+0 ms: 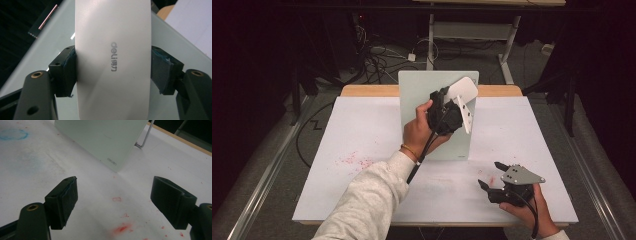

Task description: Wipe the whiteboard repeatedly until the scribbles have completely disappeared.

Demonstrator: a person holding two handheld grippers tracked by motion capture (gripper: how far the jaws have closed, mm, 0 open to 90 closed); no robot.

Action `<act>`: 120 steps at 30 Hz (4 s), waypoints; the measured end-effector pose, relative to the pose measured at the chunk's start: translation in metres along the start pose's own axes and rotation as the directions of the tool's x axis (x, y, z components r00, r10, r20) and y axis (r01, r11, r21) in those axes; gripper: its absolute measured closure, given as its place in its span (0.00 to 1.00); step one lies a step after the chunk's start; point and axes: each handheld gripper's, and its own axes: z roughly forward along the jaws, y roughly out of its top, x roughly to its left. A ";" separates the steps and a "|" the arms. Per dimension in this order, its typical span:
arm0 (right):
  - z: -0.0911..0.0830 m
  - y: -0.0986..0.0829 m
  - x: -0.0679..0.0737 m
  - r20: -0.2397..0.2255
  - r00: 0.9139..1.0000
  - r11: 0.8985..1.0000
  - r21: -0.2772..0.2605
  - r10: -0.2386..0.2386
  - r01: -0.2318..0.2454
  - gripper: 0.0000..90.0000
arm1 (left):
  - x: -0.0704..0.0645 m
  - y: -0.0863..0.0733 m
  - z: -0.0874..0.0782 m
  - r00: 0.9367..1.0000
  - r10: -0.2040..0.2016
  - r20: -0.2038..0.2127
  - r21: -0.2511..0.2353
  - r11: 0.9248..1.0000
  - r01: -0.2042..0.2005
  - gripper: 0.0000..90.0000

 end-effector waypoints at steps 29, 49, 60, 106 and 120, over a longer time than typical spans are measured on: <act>0.000 0.000 0.000 -0.010 1.000 1.000 0.007 0.002 -0.002 0.25 | 0.022 0.022 0.003 1.000 0.005 -0.010 0.000 1.000 -0.005 0.32; -0.001 0.001 0.000 -0.006 1.000 1.000 -0.002 0.003 -0.003 0.25 | -0.016 0.001 0.002 0.998 0.061 -0.006 0.014 0.998 -0.061 0.32; 0.000 0.000 0.001 -0.010 1.000 1.000 -0.006 0.003 -0.003 0.25 | 0.002 0.024 0.007 1.000 0.028 -0.006 -0.007 1.000 -0.028 0.32; 0.007 -0.002 0.002 -0.026 1.000 1.000 0.025 0.001 0.000 0.25 | -0.023 0.005 0.004 0.999 0.015 -0.034 0.003 1.000 -0.015 0.32; 0.003 -0.003 -0.001 -0.020 1.000 1.000 0.017 0.002 -0.002 0.25 | 0.015 -0.001 -0.002 0.995 -0.099 -0.001 -0.010 0.995 0.099 0.32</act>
